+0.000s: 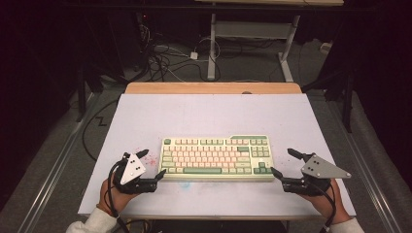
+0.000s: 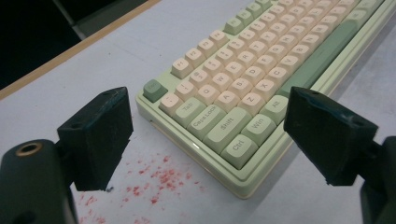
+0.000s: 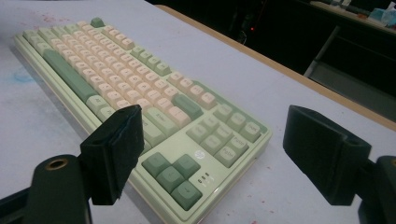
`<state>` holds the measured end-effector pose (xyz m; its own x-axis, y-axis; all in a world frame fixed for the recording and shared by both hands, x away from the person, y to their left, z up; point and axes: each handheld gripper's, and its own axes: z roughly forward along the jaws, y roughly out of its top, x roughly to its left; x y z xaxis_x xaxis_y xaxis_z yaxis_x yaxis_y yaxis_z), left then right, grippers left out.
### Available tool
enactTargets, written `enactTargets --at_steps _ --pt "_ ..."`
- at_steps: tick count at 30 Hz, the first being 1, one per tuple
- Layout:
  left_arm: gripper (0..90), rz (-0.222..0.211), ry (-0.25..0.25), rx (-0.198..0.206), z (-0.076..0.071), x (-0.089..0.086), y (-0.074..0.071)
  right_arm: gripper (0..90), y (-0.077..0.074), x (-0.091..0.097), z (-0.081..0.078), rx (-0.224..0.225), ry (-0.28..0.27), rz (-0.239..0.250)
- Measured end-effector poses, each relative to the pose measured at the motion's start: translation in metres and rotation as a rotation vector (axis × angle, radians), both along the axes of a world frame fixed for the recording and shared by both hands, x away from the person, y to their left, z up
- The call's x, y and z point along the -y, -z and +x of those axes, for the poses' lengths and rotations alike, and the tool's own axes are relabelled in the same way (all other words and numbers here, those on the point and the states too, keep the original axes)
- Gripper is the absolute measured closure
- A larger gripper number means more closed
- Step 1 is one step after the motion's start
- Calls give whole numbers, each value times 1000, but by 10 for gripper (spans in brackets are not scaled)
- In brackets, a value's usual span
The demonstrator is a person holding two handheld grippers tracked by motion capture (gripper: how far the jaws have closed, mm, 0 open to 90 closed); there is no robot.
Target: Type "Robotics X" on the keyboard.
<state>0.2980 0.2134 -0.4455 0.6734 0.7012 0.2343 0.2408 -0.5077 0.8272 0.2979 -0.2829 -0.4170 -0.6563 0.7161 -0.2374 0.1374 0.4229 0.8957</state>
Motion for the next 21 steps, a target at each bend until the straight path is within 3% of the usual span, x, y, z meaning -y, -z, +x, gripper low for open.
enactTargets --at_steps 13,16,18,21 --pt "149 -17 -1 15 -2 -3 -3 263 -3 -3 -3 2 -9 -5" --pt "149 -11 6 18 -3 -2 -3 312 -6 -4 -4 15 -11 6" --pt "149 -11 6 17 -3 -2 -3 399 -7 -5 -5 35 1 11" --pt "149 -17 -1 15 -3 -5 -3 440 -9 -5 -3 32 5 16"
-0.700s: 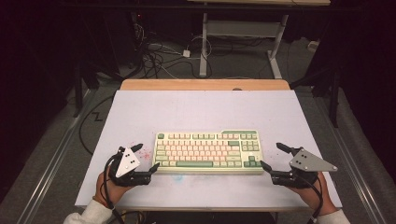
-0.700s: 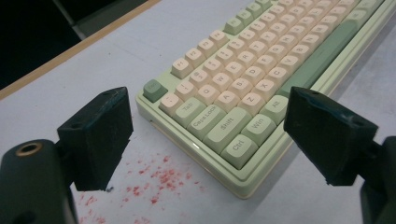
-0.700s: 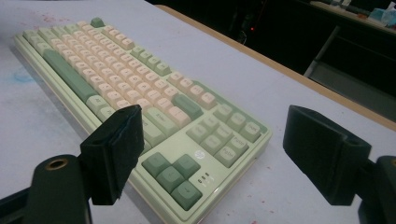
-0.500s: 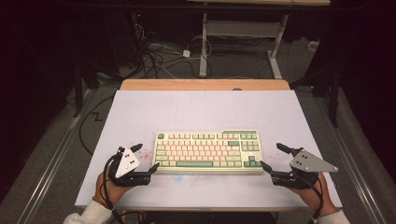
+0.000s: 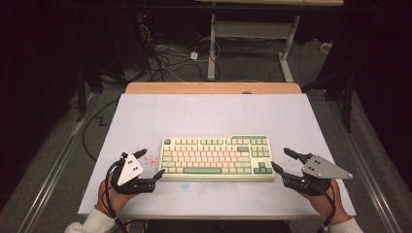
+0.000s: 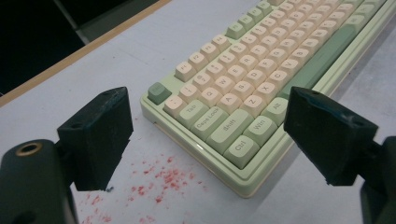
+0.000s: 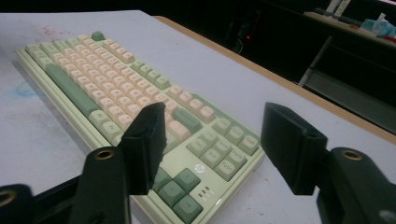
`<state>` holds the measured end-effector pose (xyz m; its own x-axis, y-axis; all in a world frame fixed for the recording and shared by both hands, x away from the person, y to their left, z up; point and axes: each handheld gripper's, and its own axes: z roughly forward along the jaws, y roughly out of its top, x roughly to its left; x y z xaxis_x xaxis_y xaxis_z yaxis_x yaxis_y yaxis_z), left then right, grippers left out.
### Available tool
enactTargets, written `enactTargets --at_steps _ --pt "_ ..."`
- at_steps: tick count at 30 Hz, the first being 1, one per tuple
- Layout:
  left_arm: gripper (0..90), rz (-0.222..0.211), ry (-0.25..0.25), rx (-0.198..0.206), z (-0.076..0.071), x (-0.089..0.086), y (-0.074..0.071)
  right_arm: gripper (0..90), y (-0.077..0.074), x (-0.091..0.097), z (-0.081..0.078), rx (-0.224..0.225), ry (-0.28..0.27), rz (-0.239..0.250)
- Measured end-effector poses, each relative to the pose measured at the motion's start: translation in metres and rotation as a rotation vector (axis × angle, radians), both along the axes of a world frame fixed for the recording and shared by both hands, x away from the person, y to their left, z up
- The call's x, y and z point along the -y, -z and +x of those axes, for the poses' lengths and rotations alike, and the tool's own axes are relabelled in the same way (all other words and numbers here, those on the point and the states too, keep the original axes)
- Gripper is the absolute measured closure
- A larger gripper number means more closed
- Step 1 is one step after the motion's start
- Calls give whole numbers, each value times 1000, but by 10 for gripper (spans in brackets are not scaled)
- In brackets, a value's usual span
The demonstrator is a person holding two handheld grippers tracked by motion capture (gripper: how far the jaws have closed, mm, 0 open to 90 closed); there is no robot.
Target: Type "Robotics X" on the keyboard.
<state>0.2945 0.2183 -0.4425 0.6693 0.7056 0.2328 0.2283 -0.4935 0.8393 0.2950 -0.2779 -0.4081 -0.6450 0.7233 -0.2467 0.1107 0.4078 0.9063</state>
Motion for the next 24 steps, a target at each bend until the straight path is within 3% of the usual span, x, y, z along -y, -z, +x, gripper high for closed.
enactTargets --at_steps 2,13,24 --pt "148 -2 -2 1 0 0 0 469 -1 -1 1 5 -4 2" --pt "149 1 0 -6 1 2 1 889 -2 -11 6 -40 -48 -43" --pt "150 8 16 -26 4 5 3 900 0 -31 15 -87 -88 -74"
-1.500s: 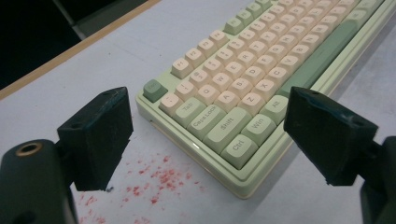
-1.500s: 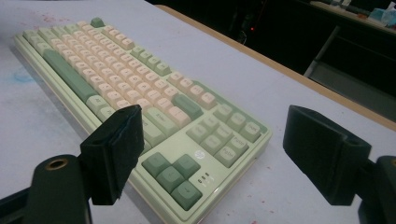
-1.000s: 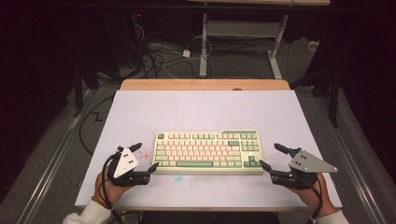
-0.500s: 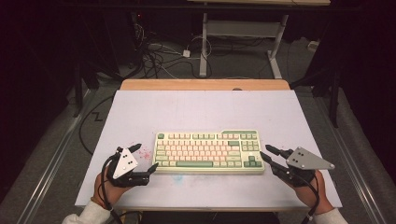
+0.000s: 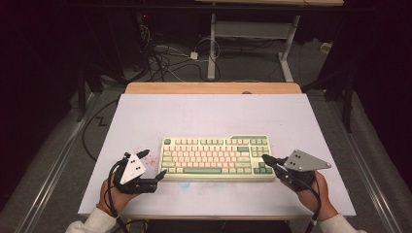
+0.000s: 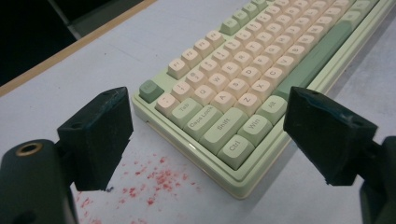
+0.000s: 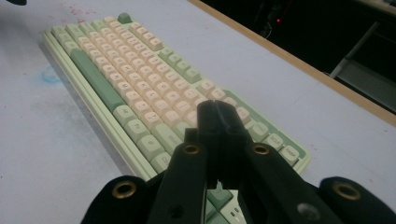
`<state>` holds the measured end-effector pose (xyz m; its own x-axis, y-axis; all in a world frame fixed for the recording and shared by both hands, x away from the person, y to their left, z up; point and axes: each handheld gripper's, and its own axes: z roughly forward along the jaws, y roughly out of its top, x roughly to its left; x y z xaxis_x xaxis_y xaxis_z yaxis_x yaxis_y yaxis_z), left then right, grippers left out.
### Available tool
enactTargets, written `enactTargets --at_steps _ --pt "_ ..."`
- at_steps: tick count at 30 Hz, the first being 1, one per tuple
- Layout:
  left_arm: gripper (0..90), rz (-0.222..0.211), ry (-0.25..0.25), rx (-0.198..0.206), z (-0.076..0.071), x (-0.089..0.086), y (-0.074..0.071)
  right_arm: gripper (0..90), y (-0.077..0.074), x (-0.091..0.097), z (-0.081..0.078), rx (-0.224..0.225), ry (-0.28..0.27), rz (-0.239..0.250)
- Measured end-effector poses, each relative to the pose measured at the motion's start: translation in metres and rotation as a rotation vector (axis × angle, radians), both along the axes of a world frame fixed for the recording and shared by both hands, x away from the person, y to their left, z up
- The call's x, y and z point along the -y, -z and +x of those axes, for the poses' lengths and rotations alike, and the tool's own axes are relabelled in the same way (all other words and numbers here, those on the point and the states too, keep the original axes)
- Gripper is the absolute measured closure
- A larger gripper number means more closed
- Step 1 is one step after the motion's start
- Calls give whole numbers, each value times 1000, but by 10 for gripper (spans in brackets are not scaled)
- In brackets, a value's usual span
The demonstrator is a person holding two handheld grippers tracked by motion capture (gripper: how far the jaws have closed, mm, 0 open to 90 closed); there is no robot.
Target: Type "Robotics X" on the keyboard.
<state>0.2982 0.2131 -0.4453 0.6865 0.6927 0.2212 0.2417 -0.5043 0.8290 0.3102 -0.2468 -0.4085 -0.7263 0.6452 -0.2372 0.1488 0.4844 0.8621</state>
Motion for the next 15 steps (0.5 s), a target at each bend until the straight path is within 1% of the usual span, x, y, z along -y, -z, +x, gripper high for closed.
enactTargets --at_steps 2,6,7,15 --pt "150 3 1 -4 0 0 0 900 1 -5 3 -10 -7 -14" --pt "151 0 0 -4 0 1 0 900 3 -14 7 -26 -19 -22" --pt "151 6 1 -4 0 0 0 900 4 -16 8 -28 -26 -24" --pt "151 -2 -1 -10 0 -1 1 900 10 -30 14 -48 -41 -56"
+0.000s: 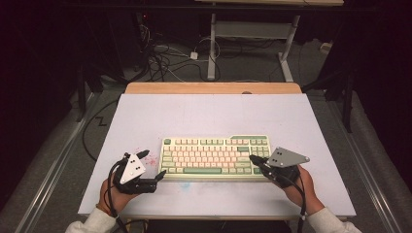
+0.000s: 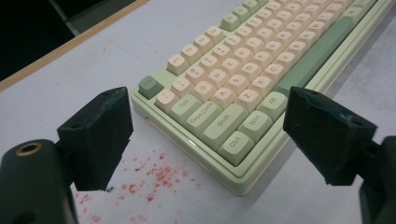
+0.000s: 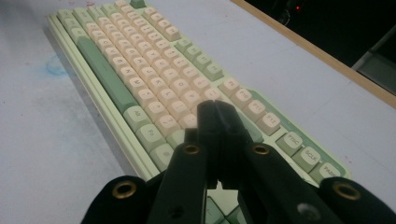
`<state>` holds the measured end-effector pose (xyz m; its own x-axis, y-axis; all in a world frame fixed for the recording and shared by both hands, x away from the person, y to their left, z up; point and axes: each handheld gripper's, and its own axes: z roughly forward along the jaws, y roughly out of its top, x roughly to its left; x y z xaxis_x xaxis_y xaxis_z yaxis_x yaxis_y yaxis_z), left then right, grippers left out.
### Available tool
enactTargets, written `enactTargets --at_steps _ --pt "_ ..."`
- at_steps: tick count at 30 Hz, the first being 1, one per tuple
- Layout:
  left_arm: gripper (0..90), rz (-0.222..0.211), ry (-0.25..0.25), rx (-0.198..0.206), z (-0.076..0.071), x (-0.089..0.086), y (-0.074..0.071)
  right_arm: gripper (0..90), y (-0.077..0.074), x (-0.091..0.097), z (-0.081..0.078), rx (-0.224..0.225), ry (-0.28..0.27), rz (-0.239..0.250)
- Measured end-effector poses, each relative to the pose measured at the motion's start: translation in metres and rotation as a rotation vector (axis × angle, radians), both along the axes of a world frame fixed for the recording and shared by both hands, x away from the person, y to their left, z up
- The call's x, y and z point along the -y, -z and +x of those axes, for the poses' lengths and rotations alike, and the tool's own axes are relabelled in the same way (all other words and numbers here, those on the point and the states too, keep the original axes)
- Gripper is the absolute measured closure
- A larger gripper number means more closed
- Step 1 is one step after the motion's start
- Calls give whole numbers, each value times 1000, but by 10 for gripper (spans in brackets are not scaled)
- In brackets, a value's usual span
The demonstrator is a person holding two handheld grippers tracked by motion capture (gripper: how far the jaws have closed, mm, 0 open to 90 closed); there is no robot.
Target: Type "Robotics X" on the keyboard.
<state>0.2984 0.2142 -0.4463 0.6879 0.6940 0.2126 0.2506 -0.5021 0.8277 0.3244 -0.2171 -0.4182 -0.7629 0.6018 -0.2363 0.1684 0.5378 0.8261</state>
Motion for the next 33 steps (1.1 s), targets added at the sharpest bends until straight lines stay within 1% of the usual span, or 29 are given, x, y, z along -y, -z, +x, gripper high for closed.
enactTargets --at_steps 2,5,11,12,14,15,20,23,25,27,29,32,33 --pt "151 3 2 -3 0 0 0 900 1 -3 1 -4 -6 -6" --pt "151 5 4 -5 0 1 1 900 6 -8 4 -25 -13 -24" --pt "152 15 10 -8 1 2 1 900 19 -17 13 -67 -18 -87" --pt "153 16 12 -13 1 3 1 900 21 -18 15 -69 -9 -99" --pt "153 15 11 -15 2 3 2 900 25 -17 19 -93 7 -104" --pt "153 19 11 -17 2 2 2 900 26 -17 20 -98 11 -107" --pt "153 14 10 -19 2 3 2 900 29 -17 22 -112 17 -123" --pt "153 22 15 -19 2 5 2 900 32 -18 23 -114 16 -132" --pt "153 21 15 -22 2 4 2 900 34 -19 24 -114 19 -149" --pt "153 20 14 -24 2 4 2 900 34 -19 24 -122 27 -148" --pt "153 20 15 -27 2 5 2 900 35 -20 24 -128 32 -158" --pt "153 26 16 -30 2 5 2 900 36 -21 26 -130 30 -160" --pt "153 20 15 -31 3 6 3 900 36 -21 26 -130 30 -160"
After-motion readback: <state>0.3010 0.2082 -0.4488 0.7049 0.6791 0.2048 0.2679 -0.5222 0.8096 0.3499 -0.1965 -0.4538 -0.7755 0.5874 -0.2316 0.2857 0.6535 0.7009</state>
